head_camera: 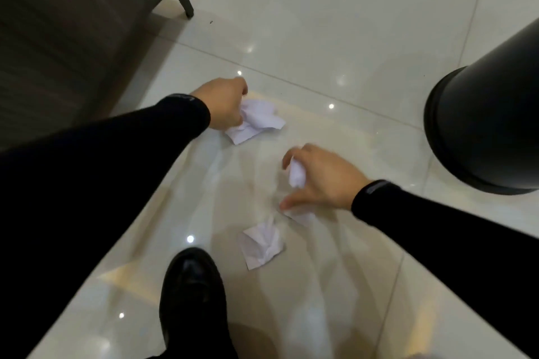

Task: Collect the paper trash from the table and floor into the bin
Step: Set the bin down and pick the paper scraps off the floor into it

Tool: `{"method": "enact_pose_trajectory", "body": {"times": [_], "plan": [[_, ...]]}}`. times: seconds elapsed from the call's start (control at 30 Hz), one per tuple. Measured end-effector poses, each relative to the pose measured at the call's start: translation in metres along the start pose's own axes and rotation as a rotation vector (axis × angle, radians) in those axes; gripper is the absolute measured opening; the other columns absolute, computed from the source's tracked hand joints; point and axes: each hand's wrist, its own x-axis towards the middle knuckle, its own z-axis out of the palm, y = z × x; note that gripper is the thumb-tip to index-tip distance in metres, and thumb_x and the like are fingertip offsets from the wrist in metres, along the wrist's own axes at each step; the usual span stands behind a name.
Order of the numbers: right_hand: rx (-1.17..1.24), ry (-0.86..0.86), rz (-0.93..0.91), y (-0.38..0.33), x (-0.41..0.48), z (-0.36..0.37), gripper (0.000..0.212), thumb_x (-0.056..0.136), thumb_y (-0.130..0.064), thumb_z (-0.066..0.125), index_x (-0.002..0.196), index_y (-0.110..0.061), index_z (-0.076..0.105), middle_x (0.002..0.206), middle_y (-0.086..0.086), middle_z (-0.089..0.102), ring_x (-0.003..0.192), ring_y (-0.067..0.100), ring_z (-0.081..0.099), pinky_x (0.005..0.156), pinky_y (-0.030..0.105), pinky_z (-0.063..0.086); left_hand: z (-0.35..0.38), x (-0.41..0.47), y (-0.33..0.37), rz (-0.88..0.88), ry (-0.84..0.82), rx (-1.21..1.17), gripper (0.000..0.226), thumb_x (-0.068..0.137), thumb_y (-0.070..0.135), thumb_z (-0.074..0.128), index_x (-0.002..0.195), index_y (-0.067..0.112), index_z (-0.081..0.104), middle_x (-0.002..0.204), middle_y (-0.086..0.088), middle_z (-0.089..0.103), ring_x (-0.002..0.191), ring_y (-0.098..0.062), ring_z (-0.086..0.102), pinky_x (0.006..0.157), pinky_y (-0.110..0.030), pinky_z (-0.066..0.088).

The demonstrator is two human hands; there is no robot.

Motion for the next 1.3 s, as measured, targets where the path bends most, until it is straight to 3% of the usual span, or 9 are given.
{"method": "enact_pose_trajectory", "body": {"times": [0.2,0.4,0.57,0.7,0.83,0.93,1.03,1.17,1.3], "plan": [[-0.261,-0.018,-0.053,0.017,-0.02,0.031,0.02,0.079,-0.034,0.062,0.091,-0.019,0.058,0.104,0.003,0.059,0.097,0.03,0.06,0.066,0.026,0.03,-0.026,-0.03,0.004,0.032,-0.002,0.07,0.01,0.074,0.008,0.058,0.066,0.011,0.054,0.062,-0.003,0.053,0.068,-0.028,0.051,0.049,-0.027,0.031],[-0.19,0.09,-0.391,-0.036,-0.03,0.046,0.026,0.081,-0.028,0.053,0.094,-0.012,0.069,0.122,0.008,0.06,0.108,0.029,0.059,0.082,0.033,0.049,-0.037,-0.053,-0.003,-0.024,0.034,-0.072,0.008,0.073,0.013,0.06,0.066,0.011,0.058,0.067,-0.009,0.059,0.058,-0.022,0.051,0.049,-0.024,0.035],[-0.428,-0.07,-0.454,-0.052,-0.042,0.104,0.019,0.057,-0.036,0.054,0.057,-0.023,0.067,0.084,-0.005,0.072,0.068,0.016,0.067,0.053,0.017,0.046,-0.041,-0.059,0.008,0.037,0.067,-0.063,0.01,0.074,0.017,0.062,0.075,0.008,0.062,0.071,-0.008,0.061,0.065,-0.025,0.053,0.052,-0.026,0.036],[-0.345,-0.153,-0.296,-0.056,-0.047,0.081,0.028,0.075,-0.021,0.064,0.099,-0.008,0.06,0.093,0.013,0.068,0.083,0.032,0.064,0.061,0.03,0.036,-0.062,-0.068,0.021,0.097,0.156,-0.131,0.013,0.077,0.017,0.058,0.072,0.005,0.056,0.063,-0.004,0.051,0.061,-0.023,0.047,0.052,-0.028,0.033],[0.042,0.171,-0.071,-0.056,-0.036,-0.025,0.04,0.088,-0.02,0.05,0.125,-0.007,0.039,0.115,0.022,0.062,0.105,0.038,0.058,0.073,0.035,0.039,-0.114,-0.07,0.064,0.22,0.354,-0.402,0.015,0.077,0.008,0.05,0.077,0.011,0.064,0.062,-0.001,0.058,0.055,-0.012,0.053,0.047,-0.021,0.039],[0.221,0.657,0.025,-0.056,-0.058,-0.154,0.013,0.092,-0.024,0.046,0.096,-0.013,0.052,0.11,0.02,0.064,0.101,0.035,0.058,0.076,0.033,0.041,-0.168,-0.079,0.129,0.373,0.511,-0.638,0.03,0.071,-0.005,0.045,0.069,0.013,0.068,0.047,0.007,0.058,0.037,0.0,0.046,0.037,-0.012,0.034],[0.324,0.997,0.12,-0.042,-0.116,-0.264,0.029,0.091,-0.014,0.041,0.063,-0.012,0.043,0.079,0.017,0.056,0.074,0.023,0.059,0.061,0.024,0.038,-0.214,-0.094,0.202,0.529,0.6,-0.86,0.035,0.066,-0.012,0.04,0.055,0.014,0.06,0.03,0.005,0.05,0.029,-0.003,0.039,0.035,-0.012,0.027],[0.502,1.016,0.337,0.014,-0.208,-0.323,0.031,0.09,-0.017,0.038,0.06,-0.019,0.039,0.057,0.0,0.042,0.018,0.001,0.039,0.024,0.008,0.028,-0.235,-0.111,0.299,0.674,0.438,-0.936,0.033,0.078,-0.008,0.038,0.064,0.015,0.057,0.054,-0.004,0.058,0.034,-0.007,0.05,0.035,-0.013,0.032],[0.853,0.911,0.442,0.067,-0.239,-0.3,0.014,0.088,-0.016,0.047,0.079,-0.005,0.052,0.066,0.015,0.058,0.039,0.017,0.053,0.038,0.021,0.039,-0.191,-0.105,0.36,0.703,0.21,-0.694,0.023,0.081,-0.003,0.038,0.08,0.01,0.056,0.07,-0.008,0.063,0.05,-0.01,0.062,0.045,-0.023,0.048]]}}
